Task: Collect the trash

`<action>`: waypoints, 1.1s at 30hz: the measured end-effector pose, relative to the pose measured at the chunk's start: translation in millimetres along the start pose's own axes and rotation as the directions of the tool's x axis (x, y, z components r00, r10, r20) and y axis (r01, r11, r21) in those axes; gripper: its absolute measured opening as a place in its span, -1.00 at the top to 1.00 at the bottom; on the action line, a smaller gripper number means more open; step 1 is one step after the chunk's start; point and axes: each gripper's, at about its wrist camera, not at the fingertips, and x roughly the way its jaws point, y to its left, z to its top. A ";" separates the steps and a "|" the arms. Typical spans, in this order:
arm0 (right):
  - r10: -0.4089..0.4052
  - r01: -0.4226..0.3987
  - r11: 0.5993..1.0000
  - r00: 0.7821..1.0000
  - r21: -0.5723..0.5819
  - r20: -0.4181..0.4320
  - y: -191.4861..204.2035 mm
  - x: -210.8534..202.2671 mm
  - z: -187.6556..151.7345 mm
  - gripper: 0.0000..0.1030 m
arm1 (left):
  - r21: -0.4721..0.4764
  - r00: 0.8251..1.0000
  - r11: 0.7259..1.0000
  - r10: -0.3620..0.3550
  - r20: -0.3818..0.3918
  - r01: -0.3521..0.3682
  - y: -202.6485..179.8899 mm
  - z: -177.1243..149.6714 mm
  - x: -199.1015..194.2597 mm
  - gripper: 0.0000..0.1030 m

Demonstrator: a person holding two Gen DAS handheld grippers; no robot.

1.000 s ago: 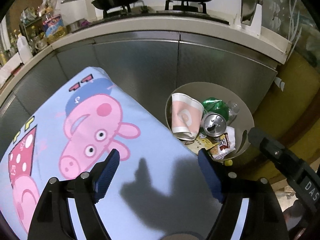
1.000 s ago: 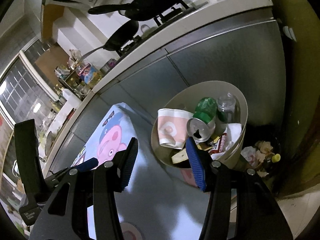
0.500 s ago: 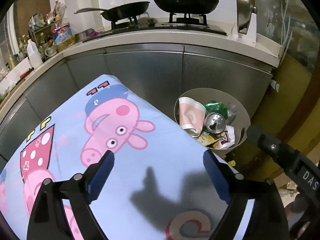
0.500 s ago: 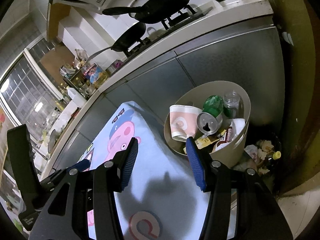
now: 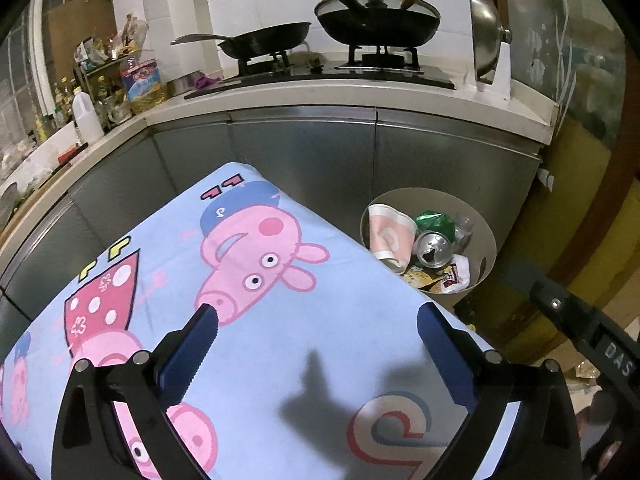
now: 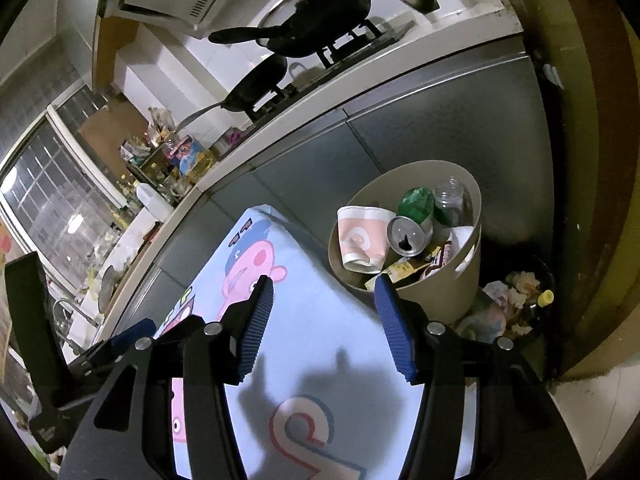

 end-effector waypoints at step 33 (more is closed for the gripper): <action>-0.068 0.092 0.985 0.984 -0.144 0.165 69.6 -92.2 -43.7 -0.88 | -0.135 0.960 0.985 0.142 0.242 -0.111 46.8 -30.8 -123.4 -0.93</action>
